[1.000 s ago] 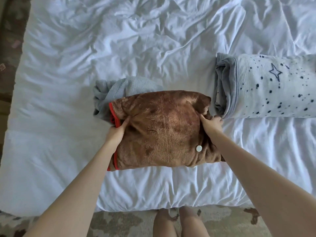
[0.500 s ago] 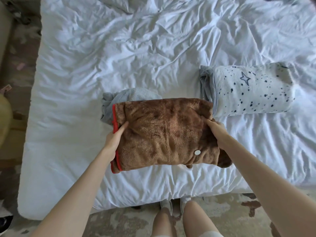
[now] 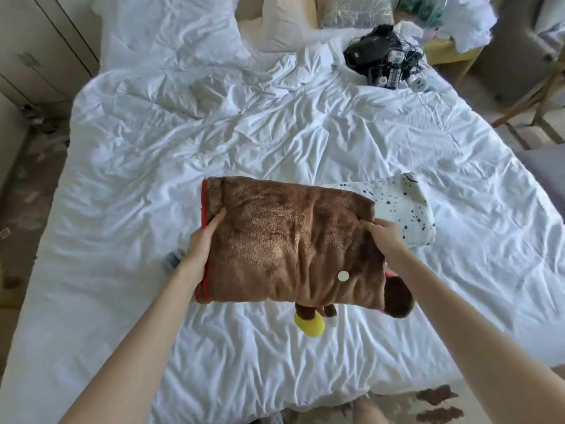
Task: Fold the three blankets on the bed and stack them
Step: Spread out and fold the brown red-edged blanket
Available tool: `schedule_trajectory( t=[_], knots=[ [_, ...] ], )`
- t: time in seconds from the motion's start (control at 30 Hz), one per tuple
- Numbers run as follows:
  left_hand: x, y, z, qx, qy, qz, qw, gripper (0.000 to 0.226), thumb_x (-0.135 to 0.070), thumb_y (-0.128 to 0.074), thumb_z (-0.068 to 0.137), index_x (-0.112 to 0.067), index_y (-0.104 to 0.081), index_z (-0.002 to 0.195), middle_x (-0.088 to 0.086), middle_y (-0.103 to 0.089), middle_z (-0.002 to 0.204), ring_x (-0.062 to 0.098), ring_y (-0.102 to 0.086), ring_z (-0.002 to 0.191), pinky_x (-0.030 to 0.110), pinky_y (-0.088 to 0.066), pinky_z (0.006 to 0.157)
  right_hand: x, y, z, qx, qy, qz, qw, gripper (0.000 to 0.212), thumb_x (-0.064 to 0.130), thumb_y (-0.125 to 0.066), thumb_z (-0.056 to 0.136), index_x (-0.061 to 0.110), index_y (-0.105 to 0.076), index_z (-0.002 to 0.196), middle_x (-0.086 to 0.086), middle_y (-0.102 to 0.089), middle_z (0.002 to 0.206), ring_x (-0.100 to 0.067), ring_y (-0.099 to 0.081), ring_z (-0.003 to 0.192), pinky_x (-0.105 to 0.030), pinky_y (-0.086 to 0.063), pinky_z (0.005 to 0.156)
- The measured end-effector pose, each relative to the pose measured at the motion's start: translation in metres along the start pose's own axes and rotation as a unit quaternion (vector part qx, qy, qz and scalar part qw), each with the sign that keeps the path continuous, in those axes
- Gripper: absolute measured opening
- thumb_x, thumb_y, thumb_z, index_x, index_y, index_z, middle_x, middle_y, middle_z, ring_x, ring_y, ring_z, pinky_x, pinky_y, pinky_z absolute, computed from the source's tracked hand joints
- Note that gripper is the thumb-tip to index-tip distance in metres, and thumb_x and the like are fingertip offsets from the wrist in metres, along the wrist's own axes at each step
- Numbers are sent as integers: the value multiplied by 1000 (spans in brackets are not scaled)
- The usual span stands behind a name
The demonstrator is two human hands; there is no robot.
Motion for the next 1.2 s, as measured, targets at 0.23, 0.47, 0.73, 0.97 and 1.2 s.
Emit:
schedule_trajectory(
  t=[0.23, 0.47, 0.73, 0.97, 1.2],
  knots=[
    [-45, -125, -20, 49, -47, 16, 998, 63, -65, -77, 65, -28, -72, 116, 2, -76, 106, 24, -72, 100, 41, -52, 92, -5, 77, 52, 103, -93, 132, 981, 16, 27, -59, 85, 14, -68, 80, 0, -68, 69, -19, -63, 72, -29, -46, 70],
    [-106, -233, -35, 90, -91, 16, 992, 55, -57, -74, 75, -23, -70, 119, 3, -75, 108, 21, -72, 99, 37, -52, 89, 8, 162, 88, 106, -112, 204, 967, 28, 32, -61, 80, 11, -75, 93, -9, -74, 92, -28, -69, 92, -41, -51, 85],
    [-110, -301, -5, 93, -76, -37, 992, 67, -66, -72, 72, -24, -67, 124, 1, -74, 113, 21, -71, 103, 39, -51, 91, 68, 244, 159, -31, -3, 160, 987, 36, 39, -66, 83, 9, -71, 101, -2, -69, 79, -16, -64, 71, -26, -50, 62],
    [-4, -273, 67, -57, 78, 141, 985, 82, -68, -60, 82, -13, -46, 141, 9, -55, 139, 28, -53, 125, 39, -41, 106, 31, 200, 227, 37, 9, -13, 999, 48, 52, -55, 90, 5, -60, 100, -10, -59, 96, -24, -58, 86, -38, -48, 79],
    [34, -279, 100, -92, -5, 189, 978, 48, -53, -51, 94, -17, -39, 123, -5, -54, 109, 24, -56, 113, 36, -44, 90, -9, 163, 252, 23, 38, -135, 990, 30, 50, -46, 95, 21, -45, 102, 2, -58, 92, -22, -57, 83, -33, -39, 62]
  ],
)
Point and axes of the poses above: each hand's wrist, its own z-axis towards the middle knuckle, its own y-axis out of the back of the hand, x = y × z, the point moved 3 cm from there along z, towards the middle knuckle
